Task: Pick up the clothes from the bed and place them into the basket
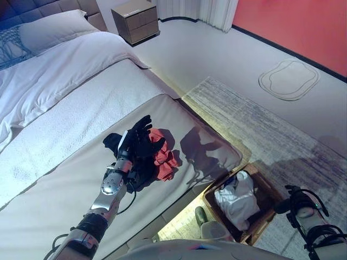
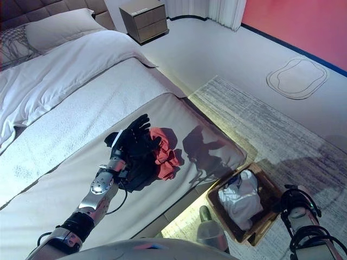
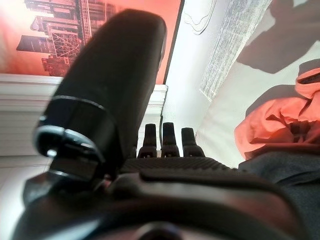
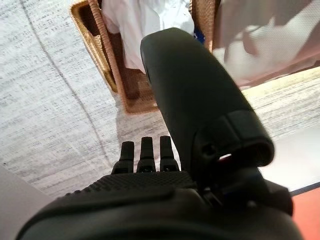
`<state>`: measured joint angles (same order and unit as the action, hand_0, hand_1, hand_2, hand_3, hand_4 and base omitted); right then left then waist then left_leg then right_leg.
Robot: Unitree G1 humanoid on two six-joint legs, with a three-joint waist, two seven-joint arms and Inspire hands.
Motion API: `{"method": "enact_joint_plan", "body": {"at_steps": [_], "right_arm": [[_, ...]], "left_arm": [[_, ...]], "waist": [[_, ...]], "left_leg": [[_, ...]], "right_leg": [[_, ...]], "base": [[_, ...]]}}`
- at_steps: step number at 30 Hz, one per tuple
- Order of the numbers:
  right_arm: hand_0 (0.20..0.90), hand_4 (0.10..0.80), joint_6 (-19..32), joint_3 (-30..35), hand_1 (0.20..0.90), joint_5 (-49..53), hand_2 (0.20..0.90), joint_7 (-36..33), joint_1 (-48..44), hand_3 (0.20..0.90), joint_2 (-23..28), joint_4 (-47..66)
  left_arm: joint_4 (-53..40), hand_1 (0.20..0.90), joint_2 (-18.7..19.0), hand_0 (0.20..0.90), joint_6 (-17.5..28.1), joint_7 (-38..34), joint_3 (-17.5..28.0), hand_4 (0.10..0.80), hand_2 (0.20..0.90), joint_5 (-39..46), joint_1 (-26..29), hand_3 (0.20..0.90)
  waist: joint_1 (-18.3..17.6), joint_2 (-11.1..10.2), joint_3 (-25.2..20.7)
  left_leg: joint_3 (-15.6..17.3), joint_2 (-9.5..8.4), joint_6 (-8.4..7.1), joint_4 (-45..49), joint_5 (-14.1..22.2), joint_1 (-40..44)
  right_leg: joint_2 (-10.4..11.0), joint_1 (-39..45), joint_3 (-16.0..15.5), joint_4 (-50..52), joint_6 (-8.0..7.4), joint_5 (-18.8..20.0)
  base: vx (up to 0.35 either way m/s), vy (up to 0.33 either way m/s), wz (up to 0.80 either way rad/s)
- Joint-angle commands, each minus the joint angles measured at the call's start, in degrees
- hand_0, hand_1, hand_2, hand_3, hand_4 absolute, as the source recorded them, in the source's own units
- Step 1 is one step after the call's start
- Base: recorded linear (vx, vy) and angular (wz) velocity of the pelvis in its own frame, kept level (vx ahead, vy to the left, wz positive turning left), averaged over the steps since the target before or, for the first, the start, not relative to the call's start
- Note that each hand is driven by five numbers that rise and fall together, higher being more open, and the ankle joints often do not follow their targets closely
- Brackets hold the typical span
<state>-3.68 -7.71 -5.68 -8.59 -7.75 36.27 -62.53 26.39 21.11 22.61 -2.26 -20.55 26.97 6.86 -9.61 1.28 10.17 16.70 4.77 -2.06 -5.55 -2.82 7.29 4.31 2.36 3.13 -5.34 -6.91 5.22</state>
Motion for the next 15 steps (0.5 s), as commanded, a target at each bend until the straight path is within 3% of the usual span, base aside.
{"method": "enact_joint_plan", "body": {"at_steps": [1, 8, 15], "right_arm": [[0.900, 0.800, 3.7, -1.9, 0.900, -0.4, 0.900, -6.0, -8.6, 0.900, 3.8, 3.5], [0.900, 0.800, 1.6, -3.6, 0.900, -3.5, 0.900, -12.5, -14.4, 0.900, 6.1, 26.1], [0.900, 0.800, 2.5, -9.0, 0.900, -4.1, 0.900, -12.4, -23.4, 0.900, 6.0, 28.3]], "left_arm": [[-1.8, 0.900, 2.4, 0.900, 5.0, -0.8, -1.0, 0.800, 0.900, 0.1, 7.1, 0.900], [-0.9, 0.900, 1.1, 0.900, 5.6, -3.2, 0.4, 0.800, 0.900, -1.6, 6.5, 0.900], [1.9, 0.900, 0.5, 0.900, 7.4, -3.6, 1.4, 0.800, 0.900, -3.4, 5.7, 0.900]], "waist": [[2.1, -1.9, -1.6], [3.2, -1.8, -1.1], [6.8, -2.3, -1.1]], "left_leg": [[-0.3, -0.01, 0.60, 5.1, 9.3, 2.0], [-3.4, -0.50, 0.41, 3.9, 8.5, 1.4], [-7.1, -1.12, 0.04, 4.3, 7.7, -0.4]], "right_leg": [[-0.1, -2.3, -1.6, 4.1, 0.80, -2.1], [0.0, -1.5, -2.9, 4.0, 1.47, -3.0], [0.8, -0.8, -6.5, 4.2, 2.18, -4.0]], "base": [[0.008, 0.002, 0.07], [0.005, 0.011, 0.08], [0.058, -0.004, 0.26]]}}
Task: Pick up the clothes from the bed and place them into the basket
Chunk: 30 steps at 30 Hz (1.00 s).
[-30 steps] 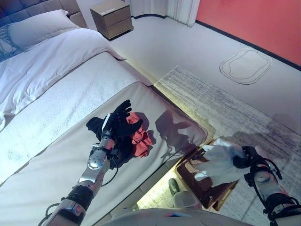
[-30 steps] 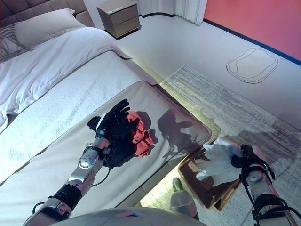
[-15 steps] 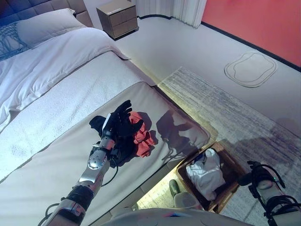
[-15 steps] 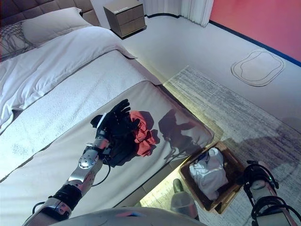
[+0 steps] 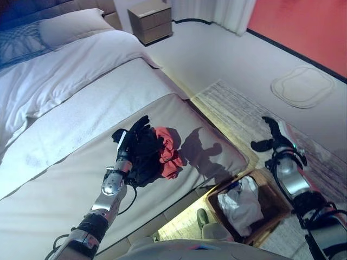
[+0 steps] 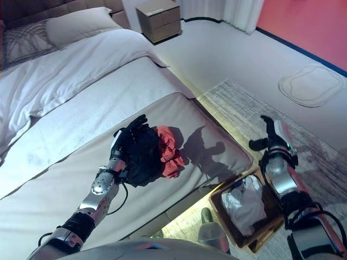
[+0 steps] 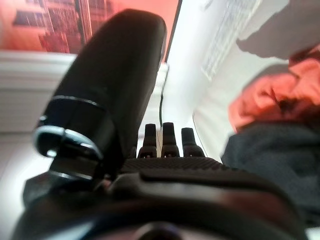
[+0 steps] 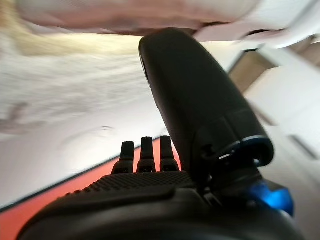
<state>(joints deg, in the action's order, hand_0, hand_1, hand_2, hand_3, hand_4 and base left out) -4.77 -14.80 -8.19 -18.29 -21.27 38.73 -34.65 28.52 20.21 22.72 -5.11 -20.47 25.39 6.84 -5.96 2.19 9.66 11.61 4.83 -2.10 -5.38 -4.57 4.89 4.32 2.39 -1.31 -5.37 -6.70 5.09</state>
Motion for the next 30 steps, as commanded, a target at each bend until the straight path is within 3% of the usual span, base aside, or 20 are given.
{"method": "enact_joint_plan", "body": {"at_steps": [1, 7, 20, 26, 30], "right_arm": [[0.900, 0.800, 3.5, -2.9, 0.900, -1.6, 0.900, -2.2, -10.9, 0.900, 3.3, 0.2], [0.900, 0.800, 1.6, -6.7, 0.900, -0.1, 0.900, 1.3, -14.9, 0.900, 2.2, -0.4], [0.900, 0.800, 1.9, -13.9, 0.900, 2.7, 0.900, 0.9, -29.1, 0.900, 1.2, -12.8], [0.900, 0.800, 0.4, -15.3, 0.900, 3.2, 0.900, 1.0, -34.3, 0.900, 1.3, -16.9], [0.900, 0.800, 0.8, -16.3, 0.900, 3.2, 0.900, 1.1, -36.2, 0.900, 0.6, -20.3]], "left_arm": [[-0.4, 0.900, 1.6, 0.900, 7.3, -0.6, 1.6, 0.800, 0.900, -1.7, 5.1, 0.900], [-3.2, 0.900, 3.5, 0.900, 6.9, 1.5, 3.0, 0.800, 0.900, -1.6, 2.3, 0.900], [-13.8, 0.900, 5.6, 0.900, 9.8, -0.9, 4.0, 0.800, 0.900, 8.8, 5.6, 0.900], [-18.0, 0.900, 6.0, 0.900, 10.8, -2.7, 4.4, 0.800, 0.900, 10.8, 6.3, 0.900], [-20.6, 0.900, 6.0, 0.900, 10.6, -4.0, 3.6, 0.800, 0.900, 10.0, 6.5, 0.900]], "waist": [[3.8, -3.2, -0.5], [7.5, -3.3, 0.8], [13.2, 0.8, 14.1], [15.1, 2.0, 19.8], [15.9, 2.5, 20.1]], "left_leg": [[-2.8, -1.27, 0.06, 4.4, 9.4, 1.7], [-6.1, -1.78, -0.03, 6.1, 9.3, -0.5], [-11.7, -5.14, 0.60, 15.8, 8.8, -14.9], [-13.5, -7.71, 1.83, 23.8, 9.9, -23.4], [-13.7, -8.60, 2.70, 26.4, 10.3, -28.2]], "right_leg": [[1.0, -0.7, -2.6, 4.3, 2.13, -4.1], [2.1, -0.5, -5.6, 5.4, 2.71, -5.2], [5.0, -11.0, -10.9, 14.9, 4.53, -7.8], [6.5, -18.2, -12.1, 21.6, 4.90, -8.6], [6.8, -23.2, -12.5, 24.4, 4.92, -8.7]], "base": [[0.130, -0.007, 0.36], [0.115, 0.011, 0.37], [-0.080, 0.058, 0.26], [-0.093, 0.016, 0.23], [-0.049, 0.040, 0.20]]}}
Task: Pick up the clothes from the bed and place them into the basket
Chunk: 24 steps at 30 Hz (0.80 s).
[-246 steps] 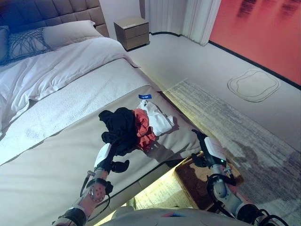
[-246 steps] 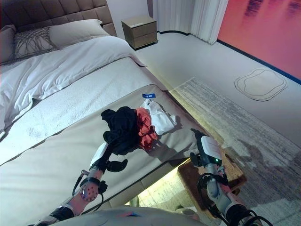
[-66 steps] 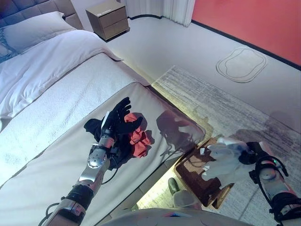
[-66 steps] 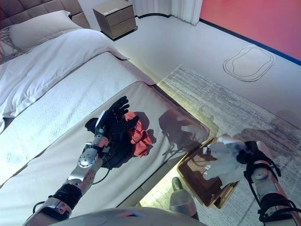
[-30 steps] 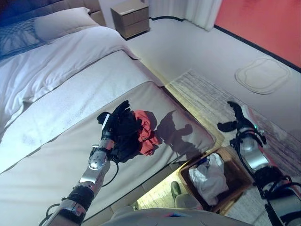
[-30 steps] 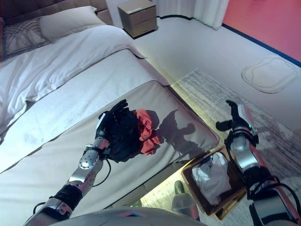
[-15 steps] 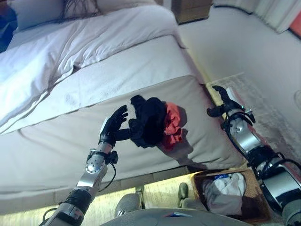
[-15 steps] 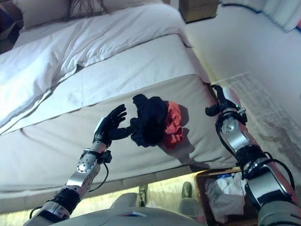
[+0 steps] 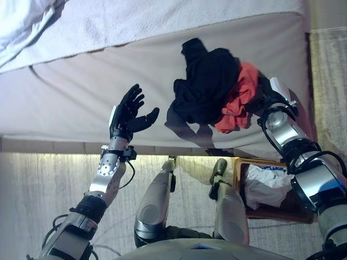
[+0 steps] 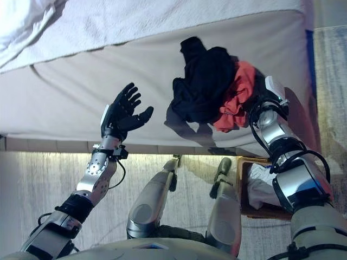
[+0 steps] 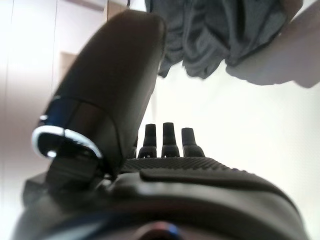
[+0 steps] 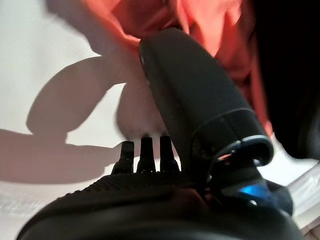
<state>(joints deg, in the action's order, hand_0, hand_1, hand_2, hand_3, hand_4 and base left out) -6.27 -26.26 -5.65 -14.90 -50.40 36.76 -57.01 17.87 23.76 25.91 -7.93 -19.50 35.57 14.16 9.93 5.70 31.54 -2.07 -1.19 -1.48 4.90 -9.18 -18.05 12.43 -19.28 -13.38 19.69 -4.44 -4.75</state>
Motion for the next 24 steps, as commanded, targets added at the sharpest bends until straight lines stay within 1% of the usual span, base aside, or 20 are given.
{"method": "enact_joint_plan", "body": {"at_steps": [1, 7, 11, 14, 15, 16, 19, 24], "right_arm": [[0.900, 0.800, 2.4, -5.1, 0.900, 0.7, 0.900, -2.0, -7.7, 0.900, 2.4, 1.2], [0.900, 0.800, 3.1, -6.0, 0.900, 1.7, 0.900, -1.5, -11.1, 0.900, 0.9, -1.9], [0.900, 0.800, 2.9, -6.2, 0.900, 1.7, 0.900, -0.1, -12.6, 0.900, 0.2, -2.5], [0.900, 0.800, 1.7, -7.0, 0.900, 1.3, 0.900, 1.0, -13.3, 0.900, -0.5, -4.1], [0.561, 0.405, 1.8, -7.1, 0.561, 1.5, 0.561, 0.8, -13.5, 0.505, -0.6, -4.5], [0.300, 0.100, 2.2, -7.2, 0.300, 2.0, 0.300, 0.5, -13.5, 0.200, -0.7, -4.7], [0.300, 0.100, 3.0, -6.3, 0.300, 2.2, 0.300, -1.3, -13.2, 0.200, -1.3, -5.1], [0.300, 0.100, 3.5, -5.1, 0.300, 1.8, 0.300, -3.6, -12.8, 0.200, -1.4, -5.7]], "left_arm": [[-10.6, 0.900, 2.6, 0.900, 7.4, -1.9, 2.1, 0.800, 0.900, -0.2, -0.6, 0.900], [-12.0, 0.900, 2.3, 0.900, 6.5, -5.3, 0.2, 0.800, 0.900, -0.8, 0.6, 0.900], [-12.3, 0.900, 2.4, 0.900, 5.8, -5.9, -0.3, 0.800, 0.900, -0.6, 0.5, 0.900], [-12.9, 0.900, 2.5, 0.900, 5.7, -6.0, -0.4, 0.800, 0.900, -0.3, -0.1, 0.900], [-13.0, 0.900, 2.6, 0.900, 5.8, -6.0, -0.4, 0.800, 0.900, -0.2, -0.1, 0.900], [-13.3, 0.900, 2.6, 0.900, 5.8, -6.1, -0.4, 0.800, 0.900, -0.2, -0.2, 0.900], [-13.5, 0.900, 2.7, 0.900, 5.9, -5.6, -0.4, 0.800, 0.900, -0.2, -0.3, 0.900], [-12.8, 0.900, 2.9, 0.900, 6.5, -5.1, -0.5, 0.800, 0.900, -0.5, -0.1, 0.900]], "waist": [[0.1, -0.8, -1.7], [0.9, 0.2, -1.7], [1.1, 0.9, -1.7], [1.5, 1.4, -1.7], [1.7, 1.5, -1.7], [1.8, 1.5, -1.7], [1.9, 1.5, -1.7], [1.9, 1.0, -1.7]], "left_leg": [[-0.1, -2.82, 2.33, 17.3, 15.1, -7.2], [-0.1, -3.51, 3.33, 22.6, 16.5, -14.6], [-0.1, -3.67, 3.61, 24.5, 16.9, -17.2], [0.1, -3.57, 3.82, 25.5, 17.2, -18.4], [0.1, -3.58, 3.91, 25.6, 17.2, -18.7], [0.1, -3.58, 3.97, 25.8, 17.2, -18.9], [0.0, -3.39, 4.08, 25.8, 17.3, -18.7], [0.1, -3.07, 4.05, 24.0, 16.9, -16.0]], "right_leg": [[-1.3, -3.4, -0.3, 0.3, 2.67, 1.1], [-0.9, -10.9, 0.6, 6.6, 2.89, -0.3], [-0.9, -13.7, 1.2, 9.4, 3.20, -1.1], [-0.9, -15.1, 1.4, 11.1, 3.40, -1.7], [-0.8, -15.4, 1.3, 11.4, 3.45, -1.8], [-0.8, -15.5, 1.2, 11.5, 3.49, -1.9], [-0.7, -15.5, 0.9, 11.9, 3.53, -2.0], [-0.8, -12.6, 0.5, 9.6, 3.06, -1.4]], "base": [[-0.037, 0.057, 0.17], [-0.030, 0.048, 0.00], [-0.009, 0.040, 0.06], [-0.002, 0.024, 0.07], [-0.021, 0.007, 0.08], [-0.023, 0.005, 0.07], [-0.029, -0.002, 0.04], [-0.011, -0.008, 0.01]]}}
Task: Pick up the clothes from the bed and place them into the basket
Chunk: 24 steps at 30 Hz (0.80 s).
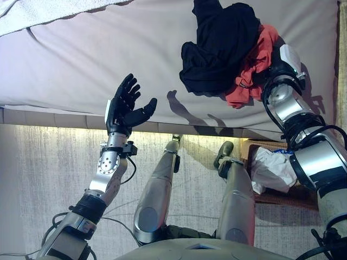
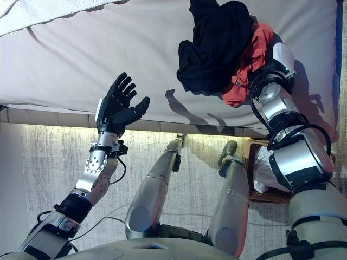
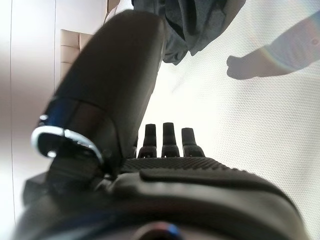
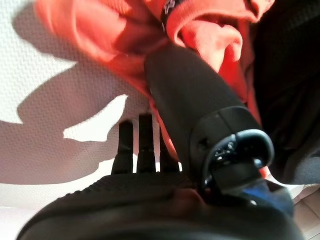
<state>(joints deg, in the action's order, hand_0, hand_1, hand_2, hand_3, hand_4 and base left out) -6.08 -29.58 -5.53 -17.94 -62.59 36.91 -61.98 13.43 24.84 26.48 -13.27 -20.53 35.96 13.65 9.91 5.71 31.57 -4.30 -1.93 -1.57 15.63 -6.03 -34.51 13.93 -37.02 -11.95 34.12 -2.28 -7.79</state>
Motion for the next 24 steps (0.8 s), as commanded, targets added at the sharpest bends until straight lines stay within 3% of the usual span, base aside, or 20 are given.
{"method": "enact_joint_plan", "body": {"at_steps": [1, 12, 19, 24], "right_arm": [[0.300, 0.100, 3.2, -1.7, 0.300, 1.6, 0.300, -0.8, -0.3, 0.200, -1.3, -0.5], [0.300, 0.100, 1.8, 0.7, 0.300, 2.1, 0.300, 0.0, 4.3, 0.200, 2.5, 4.9], [0.300, 0.100, 1.0, 4.3, 0.300, 2.0, 0.300, 0.3, 11.8, 0.200, 5.1, 10.9], [0.300, 0.100, 0.8, 9.1, 0.300, 1.8, 0.300, 0.6, 19.8, 0.200, 7.8, 17.6]], "left_arm": [[-8.3, 0.900, 1.9, 0.900, 5.9, 0.3, 0.5, 0.800, 0.900, -0.9, 0.4, 0.900], [-7.9, 0.900, 2.8, 0.900, 4.6, 1.2, 1.7, 0.800, 0.900, -1.3, 0.0, 0.900], [-7.7, 0.900, 2.6, 0.900, 2.9, 2.8, 3.0, 0.800, 0.900, -2.2, -2.5, 0.900], [-6.4, 0.900, 2.2, 0.900, -1.2, 4.1, 3.5, 0.800, 0.900, -5.9, -5.2, 0.900]], "waist": [[1.8, 0.6, -1.8], [-0.7, -3.0, -2.0], [-2.8, -6.1, -7.6], [-5.2, -8.0, -12.6]], "left_leg": [[2.4, -2.21, 4.07, 12.5, 13.6, 1.6], [5.9, 0.45, 2.68, 4.9, 13.0, 17.0], [8.3, 2.39, 2.10, -0.4, 13.2, 25.1], [10.2, 3.62, 1.96, -3.4, 13.6, 30.9]], "right_leg": [[-2.3, 6.3, -1.1, -6.0, 0.74, 2.0], [-3.2, 22.0, -0.5, -17.4, -0.25, 4.4], [-4.6, 30.1, 0.9, -24.2, -0.65, 5.6], [-5.6, 34.8, 2.9, -27.2, -1.14, 6.3]], "base": [[0.000, 0.000, 0.00], [0.019, -0.028, -0.11], [0.105, -0.037, -0.21], [0.103, -0.011, -0.23]]}}
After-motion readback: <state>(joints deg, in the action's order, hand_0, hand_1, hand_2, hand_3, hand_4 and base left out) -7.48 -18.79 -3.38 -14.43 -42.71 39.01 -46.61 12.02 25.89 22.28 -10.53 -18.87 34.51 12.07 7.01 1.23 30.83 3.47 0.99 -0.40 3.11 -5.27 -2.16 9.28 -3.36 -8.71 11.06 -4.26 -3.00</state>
